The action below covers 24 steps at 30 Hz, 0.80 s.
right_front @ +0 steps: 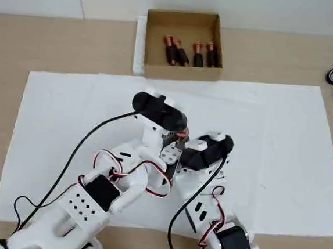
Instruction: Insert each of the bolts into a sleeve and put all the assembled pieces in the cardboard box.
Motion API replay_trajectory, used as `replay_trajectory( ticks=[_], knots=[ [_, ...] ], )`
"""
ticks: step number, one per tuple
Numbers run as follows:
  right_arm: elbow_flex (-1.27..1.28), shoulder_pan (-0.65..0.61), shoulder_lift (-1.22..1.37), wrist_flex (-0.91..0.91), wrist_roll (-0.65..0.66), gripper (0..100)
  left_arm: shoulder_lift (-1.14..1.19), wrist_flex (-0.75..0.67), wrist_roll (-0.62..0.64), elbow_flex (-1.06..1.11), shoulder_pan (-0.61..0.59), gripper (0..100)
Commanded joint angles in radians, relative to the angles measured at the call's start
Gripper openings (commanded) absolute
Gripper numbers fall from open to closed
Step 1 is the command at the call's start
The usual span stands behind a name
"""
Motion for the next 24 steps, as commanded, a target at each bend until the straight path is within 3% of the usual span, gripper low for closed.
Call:
replay_trajectory(
  ticks=[1,6,15,24],
  knots=[
    [-0.012,-0.001,-0.005,-0.027,-0.005,0.4,-0.034,0.0,0.028,-0.007,0.005,16],
    [-0.011,-0.001,-0.005,-0.027,-0.005,0.4,-0.034,0.129,0.083,-0.104,-0.006,18],
    [-0.006,0.001,-0.005,-0.027,-0.005,0.4,-0.034,0.381,0.114,-0.278,-0.143,18],
    [-0.005,0.018,-0.005,-0.024,-0.005,0.4,-0.034,0.647,0.11,-0.486,-0.454,18]
  ],
)
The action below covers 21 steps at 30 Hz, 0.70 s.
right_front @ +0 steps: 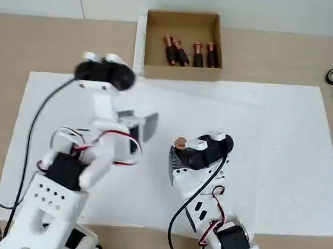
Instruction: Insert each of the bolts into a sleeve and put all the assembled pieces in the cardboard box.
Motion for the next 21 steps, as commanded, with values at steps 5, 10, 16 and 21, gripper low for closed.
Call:
replay_trajectory(
  ticks=[5,10,16,21],
  knots=[
    [-0.011,0.108,-0.007,-0.028,-0.003,0.4,-0.021,0.169,-0.014,-0.09,-0.279,18],
    [-0.043,0.209,-0.005,-0.03,-0.002,0.4,-0.025,0.193,-0.259,-0.096,-0.505,18],
    [-0.173,0.366,0.005,-0.024,0.003,0.4,-0.023,0.249,-0.345,-0.097,-0.635,18],
    [-0.292,0.374,0.039,-0.042,0.003,0.4,-0.026,0.276,-0.348,-0.079,-0.638,18]
  ],
)
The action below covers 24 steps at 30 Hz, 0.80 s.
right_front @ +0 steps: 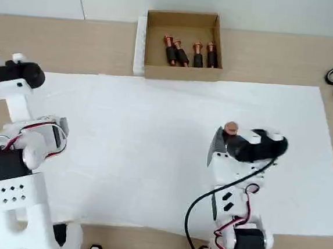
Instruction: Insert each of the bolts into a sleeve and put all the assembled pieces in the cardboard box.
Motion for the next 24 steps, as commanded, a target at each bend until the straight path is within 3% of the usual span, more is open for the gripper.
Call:
replay_trajectory(
  ticks=[1,10,17,24],
  knots=[
    [-0.153,0.013,0.064,-0.064,0.005,0.4,-0.025,0.008,-0.005,-0.036,-0.012,18],
    [-0.601,-0.012,0.84,-0.433,0.031,0.4,-0.026,0.009,-0.005,-0.035,-0.009,18],
    [-1.16,-0.087,1.508,-0.458,0.026,0.4,-0.028,0.011,-0.006,0.007,-0.012,18],
    [-1.651,-0.148,1.995,-0.455,0.026,0.4,-0.028,0.038,-0.009,0.002,-0.011,18]
  ],
)
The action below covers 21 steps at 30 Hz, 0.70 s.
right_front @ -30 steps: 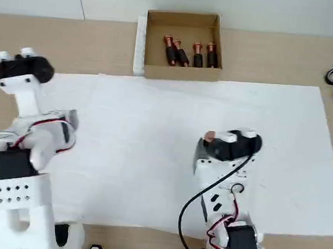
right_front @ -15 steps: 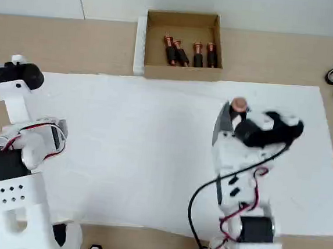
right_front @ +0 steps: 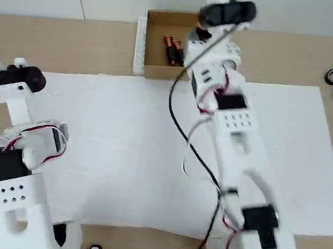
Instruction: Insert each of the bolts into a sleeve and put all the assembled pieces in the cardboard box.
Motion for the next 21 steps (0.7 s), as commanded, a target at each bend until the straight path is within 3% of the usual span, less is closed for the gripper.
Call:
replay_trajectory(
  ticks=[1,10,21],
  knots=[
    [-0.31,-0.027,0.206,-0.031,0.005,0.4,-0.023,0.005,-0.008,-0.008,-0.005,18],
    [-0.689,-0.082,0.601,-0.035,0.005,0.4,-0.023,0.026,-0.008,-0.007,-0.005,18],
    [-0.98,-0.091,0.914,-0.031,0.009,0.4,-0.023,0.026,-0.009,-0.008,-0.005,18]
  ],
)
